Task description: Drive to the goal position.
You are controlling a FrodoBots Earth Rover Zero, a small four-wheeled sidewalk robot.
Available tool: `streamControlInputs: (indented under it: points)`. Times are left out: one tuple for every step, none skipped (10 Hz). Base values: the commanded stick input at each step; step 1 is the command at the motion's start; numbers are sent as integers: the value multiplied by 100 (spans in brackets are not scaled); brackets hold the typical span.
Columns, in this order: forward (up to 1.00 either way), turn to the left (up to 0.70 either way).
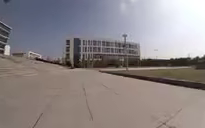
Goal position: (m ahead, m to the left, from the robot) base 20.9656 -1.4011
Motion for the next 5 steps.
streamControlInputs:
  points:
    - [70, 0]
    - [70, 0]
    - [70, 0]
    - [70, 0]
    - [70, 0]
